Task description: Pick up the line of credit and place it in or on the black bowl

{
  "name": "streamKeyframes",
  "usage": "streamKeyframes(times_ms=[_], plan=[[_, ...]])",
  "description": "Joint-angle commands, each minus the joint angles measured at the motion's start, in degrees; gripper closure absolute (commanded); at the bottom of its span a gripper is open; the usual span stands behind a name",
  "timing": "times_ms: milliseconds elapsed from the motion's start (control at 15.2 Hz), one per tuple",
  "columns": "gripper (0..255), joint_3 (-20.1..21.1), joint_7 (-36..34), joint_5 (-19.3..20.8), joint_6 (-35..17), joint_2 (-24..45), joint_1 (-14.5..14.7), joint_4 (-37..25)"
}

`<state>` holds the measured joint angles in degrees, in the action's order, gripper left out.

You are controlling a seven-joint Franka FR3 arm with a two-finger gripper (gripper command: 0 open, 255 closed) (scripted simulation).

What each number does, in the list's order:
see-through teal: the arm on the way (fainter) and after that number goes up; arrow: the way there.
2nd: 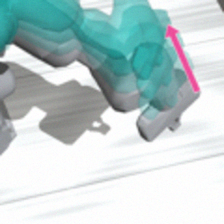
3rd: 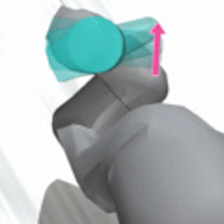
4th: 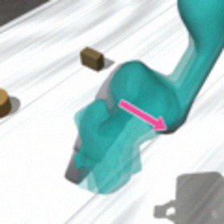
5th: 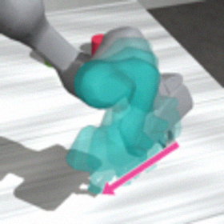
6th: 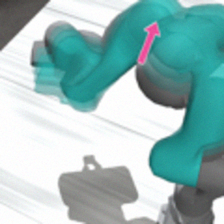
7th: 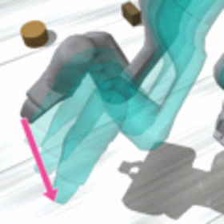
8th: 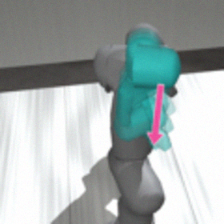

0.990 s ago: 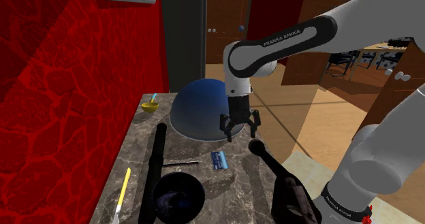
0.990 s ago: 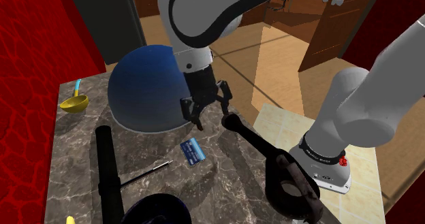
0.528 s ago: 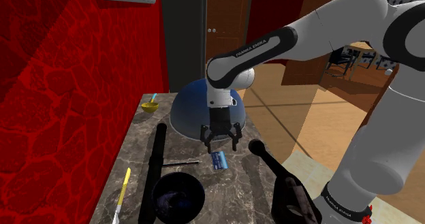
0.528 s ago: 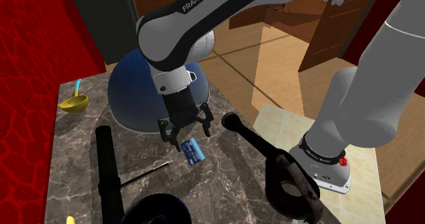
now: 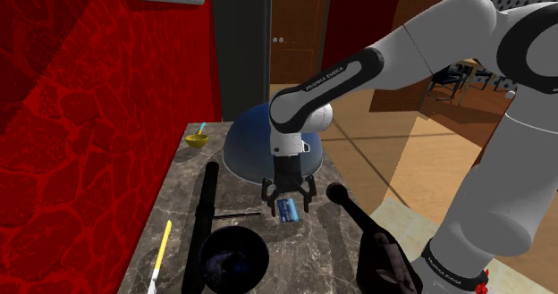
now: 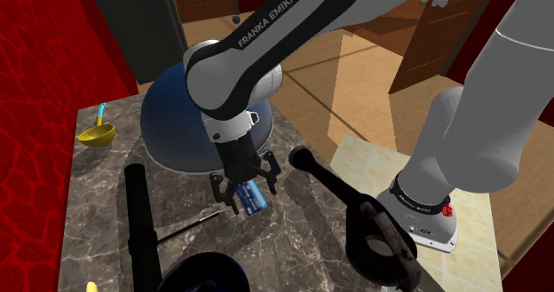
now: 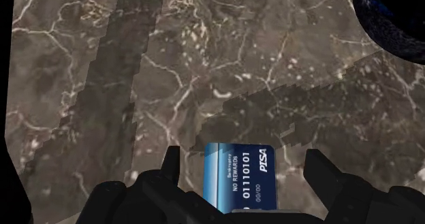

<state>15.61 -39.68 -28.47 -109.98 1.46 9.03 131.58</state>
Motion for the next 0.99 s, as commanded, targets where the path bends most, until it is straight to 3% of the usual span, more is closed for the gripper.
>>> streamKeyframes(times_ms=[0, 330, 396, 924], plan=[[0, 0.1, 0.0, -0.1, -0.3, 0.1, 0.1, 0.2], [0, 0.1, 0.0, -0.1, -0.3, 0.1, 0.1, 0.2], [255, 0.1, 0.0, -0.1, -0.3, 0.1, 0.1, 0.2], [255, 0.1, 0.0, -0.1, -0.3, 0.1, 0.1, 0.2]])
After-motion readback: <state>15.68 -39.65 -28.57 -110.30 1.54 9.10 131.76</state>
